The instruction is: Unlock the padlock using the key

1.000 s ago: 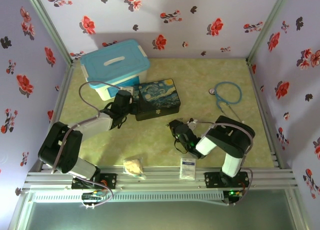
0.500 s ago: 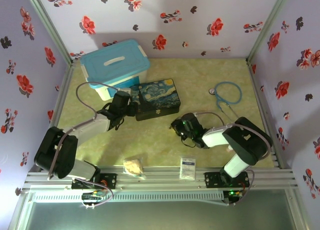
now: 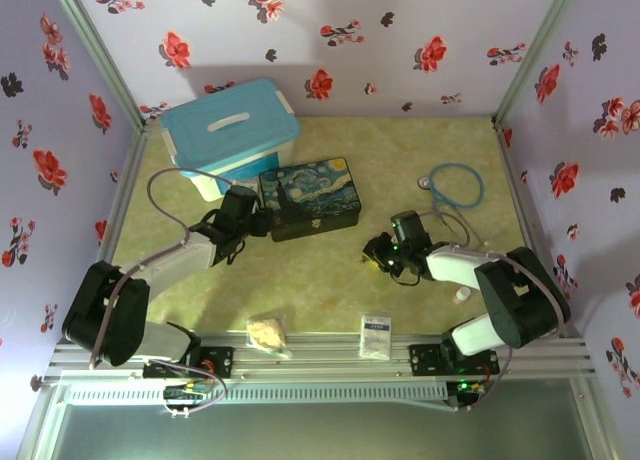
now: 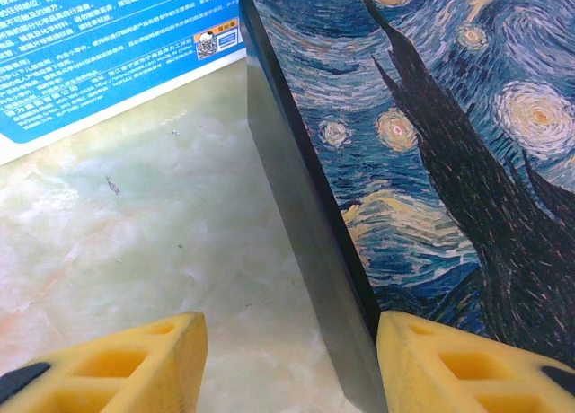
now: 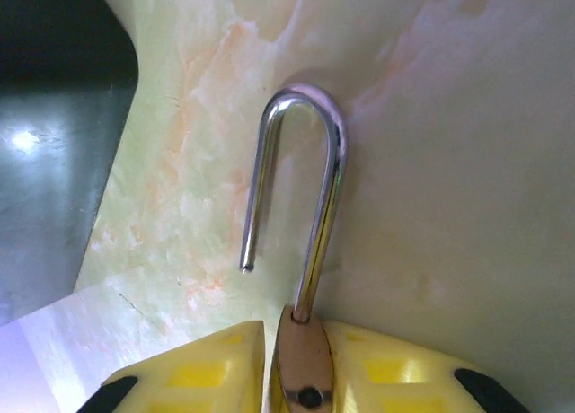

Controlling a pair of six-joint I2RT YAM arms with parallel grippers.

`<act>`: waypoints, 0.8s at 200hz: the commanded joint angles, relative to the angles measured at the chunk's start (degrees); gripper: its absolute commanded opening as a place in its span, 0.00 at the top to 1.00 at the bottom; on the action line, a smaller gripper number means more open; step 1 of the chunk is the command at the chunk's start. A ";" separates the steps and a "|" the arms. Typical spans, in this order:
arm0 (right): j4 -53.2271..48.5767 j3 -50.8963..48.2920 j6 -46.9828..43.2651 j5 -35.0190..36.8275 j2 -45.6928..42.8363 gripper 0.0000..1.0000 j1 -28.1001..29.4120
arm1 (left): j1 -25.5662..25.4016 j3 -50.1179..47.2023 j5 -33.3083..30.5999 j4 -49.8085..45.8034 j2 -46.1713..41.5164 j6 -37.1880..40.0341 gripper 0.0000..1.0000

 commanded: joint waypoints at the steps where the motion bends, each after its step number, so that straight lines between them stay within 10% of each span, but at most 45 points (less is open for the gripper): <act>1: -19.16 -1.14 -8.11 3.63 3.20 0.71 -2.12 | 0.41 -1.68 -0.11 -4.37 -0.69 -0.36 0.47; 122: -39.51 14.43 -21.42 17.57 2.53 0.51 1.54 | 0.33 -1.48 0.63 -7.19 -4.39 -1.61 0.44; 160: -40.42 19.32 -19.80 22.92 4.31 0.43 7.98 | -0.45 -2.65 3.00 -7.65 -10.03 -5.02 0.09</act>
